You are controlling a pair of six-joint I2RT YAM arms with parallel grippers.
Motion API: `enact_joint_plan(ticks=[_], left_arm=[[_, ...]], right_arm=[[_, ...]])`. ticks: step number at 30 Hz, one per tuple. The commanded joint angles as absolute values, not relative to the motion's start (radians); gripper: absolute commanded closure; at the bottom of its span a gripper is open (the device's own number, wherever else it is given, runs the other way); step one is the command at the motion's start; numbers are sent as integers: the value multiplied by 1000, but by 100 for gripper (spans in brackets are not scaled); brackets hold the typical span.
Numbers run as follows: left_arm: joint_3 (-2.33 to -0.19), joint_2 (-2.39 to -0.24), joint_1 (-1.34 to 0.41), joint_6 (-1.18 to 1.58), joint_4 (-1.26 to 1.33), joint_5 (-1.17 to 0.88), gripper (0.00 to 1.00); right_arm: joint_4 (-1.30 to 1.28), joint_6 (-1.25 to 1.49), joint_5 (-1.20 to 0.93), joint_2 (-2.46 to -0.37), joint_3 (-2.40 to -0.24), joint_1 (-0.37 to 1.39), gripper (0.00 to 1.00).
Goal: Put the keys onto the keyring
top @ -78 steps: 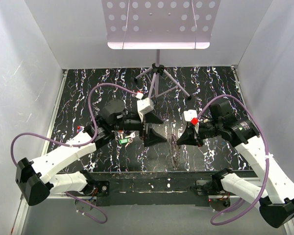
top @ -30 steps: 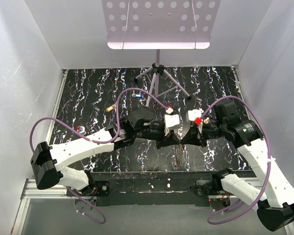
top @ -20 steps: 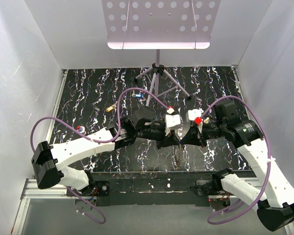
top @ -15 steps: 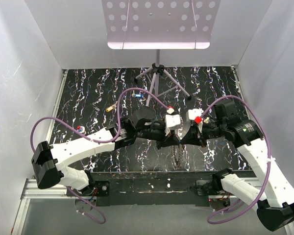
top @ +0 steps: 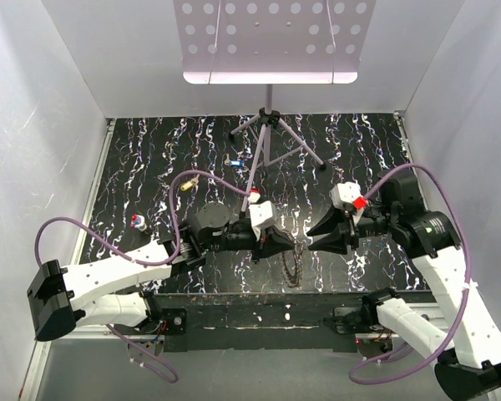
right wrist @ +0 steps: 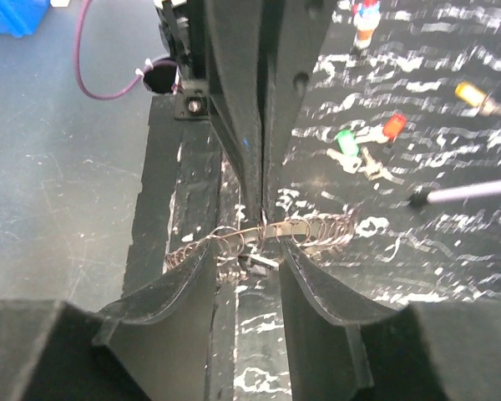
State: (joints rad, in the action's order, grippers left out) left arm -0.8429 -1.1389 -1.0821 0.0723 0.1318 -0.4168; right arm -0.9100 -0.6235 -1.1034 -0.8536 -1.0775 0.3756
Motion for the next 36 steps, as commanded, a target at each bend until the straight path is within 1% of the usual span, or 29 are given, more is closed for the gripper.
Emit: enact_joint_plan(ticks=[1, 4, 7, 9, 16, 23, 28, 36], left_arm=[[-743, -1066, -1081, 170, 440, -356, 100], [-642, -1042, -1074, 239, 622, -327, 100], [-569, -1038, -1065, 308, 797, -295, 100], [-543, -1042, -1063, 336, 860, -281, 100], [-496, -1084, -1039, 434, 1040, -258, 100], [-483, -1117, -1011, 497, 1066, -250, 100], [-485, -1117, -997, 511, 1046, -247, 100], [-489, -1112, -994, 509, 1028, -249, 100]], right_arm=[[-773, -598, -1276, -776, -1111, 353, 56], [-568, -488, -1292, -730, -1027, 354, 53], [-424, -407, -1240, -722, -980, 354, 53], [-387, -370, -1207, -744, -977, 359, 54], [-344, -393, -1102, -778, -969, 422, 55], [-322, -433, -1048, -759, -974, 462, 58], [-324, -442, -1028, -747, -968, 500, 58], [-261, -368, -838, -767, -943, 561, 59]])
